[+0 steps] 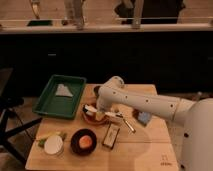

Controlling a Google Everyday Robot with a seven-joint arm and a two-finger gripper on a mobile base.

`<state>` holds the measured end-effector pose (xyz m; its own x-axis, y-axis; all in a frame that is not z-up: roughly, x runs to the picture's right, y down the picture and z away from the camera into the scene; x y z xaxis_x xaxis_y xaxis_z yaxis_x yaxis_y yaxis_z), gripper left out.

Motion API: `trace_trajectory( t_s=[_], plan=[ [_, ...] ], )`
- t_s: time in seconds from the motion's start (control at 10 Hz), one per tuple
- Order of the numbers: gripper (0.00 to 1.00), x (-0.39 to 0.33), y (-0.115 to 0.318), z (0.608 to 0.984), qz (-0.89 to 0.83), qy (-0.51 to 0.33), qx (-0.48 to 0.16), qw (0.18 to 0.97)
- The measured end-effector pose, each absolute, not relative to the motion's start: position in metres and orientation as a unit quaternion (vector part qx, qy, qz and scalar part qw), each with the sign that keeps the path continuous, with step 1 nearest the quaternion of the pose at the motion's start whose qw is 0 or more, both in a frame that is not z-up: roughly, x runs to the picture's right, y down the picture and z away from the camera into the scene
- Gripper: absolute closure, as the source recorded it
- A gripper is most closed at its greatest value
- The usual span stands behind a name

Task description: Wipe table surface with brush

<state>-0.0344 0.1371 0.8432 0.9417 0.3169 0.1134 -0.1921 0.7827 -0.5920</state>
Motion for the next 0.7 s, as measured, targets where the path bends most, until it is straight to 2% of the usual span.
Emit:
trace_trajectory(
  t_s=[0.6, 0.7],
  plan=[
    [0.33, -0.028, 0.143, 0.859, 0.145, -0.099, -0.314, 0.933],
    [0.38, -0.028, 0.145, 0.863, 0.146, -0.097, -0.319, 0.931]
  ],
)
